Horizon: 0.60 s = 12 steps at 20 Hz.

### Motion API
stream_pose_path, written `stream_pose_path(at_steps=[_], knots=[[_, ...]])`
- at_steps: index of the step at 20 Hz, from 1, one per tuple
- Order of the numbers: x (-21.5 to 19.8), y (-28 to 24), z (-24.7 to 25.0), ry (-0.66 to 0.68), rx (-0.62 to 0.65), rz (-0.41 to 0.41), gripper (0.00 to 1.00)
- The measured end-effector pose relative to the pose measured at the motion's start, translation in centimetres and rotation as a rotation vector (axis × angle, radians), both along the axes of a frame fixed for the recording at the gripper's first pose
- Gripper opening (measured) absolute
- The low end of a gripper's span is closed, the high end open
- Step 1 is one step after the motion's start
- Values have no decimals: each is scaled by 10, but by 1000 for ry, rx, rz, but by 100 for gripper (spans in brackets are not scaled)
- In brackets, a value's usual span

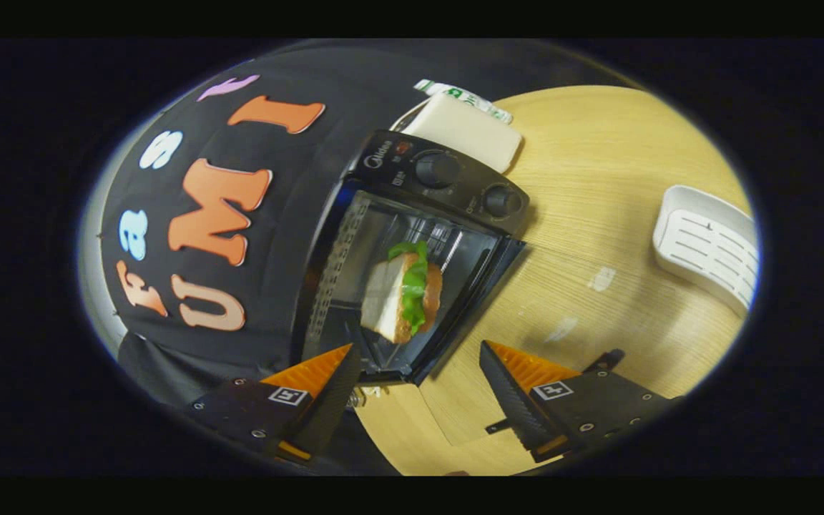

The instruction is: Open the toaster oven, put the food inside, and close the toaster oven door.

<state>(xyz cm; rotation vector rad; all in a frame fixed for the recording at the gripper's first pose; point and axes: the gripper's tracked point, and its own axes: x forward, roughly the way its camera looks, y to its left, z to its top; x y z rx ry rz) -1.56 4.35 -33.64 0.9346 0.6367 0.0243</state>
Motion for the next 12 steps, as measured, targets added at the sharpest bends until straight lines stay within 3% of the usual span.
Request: stream_pose_path(at_steps=[4,7,12], knots=[[-46,-6,7,-33,-263,154,98],[-64,-29,12,-59,-515,201,98],[-95,-42,5,-10,-774,285,98]])
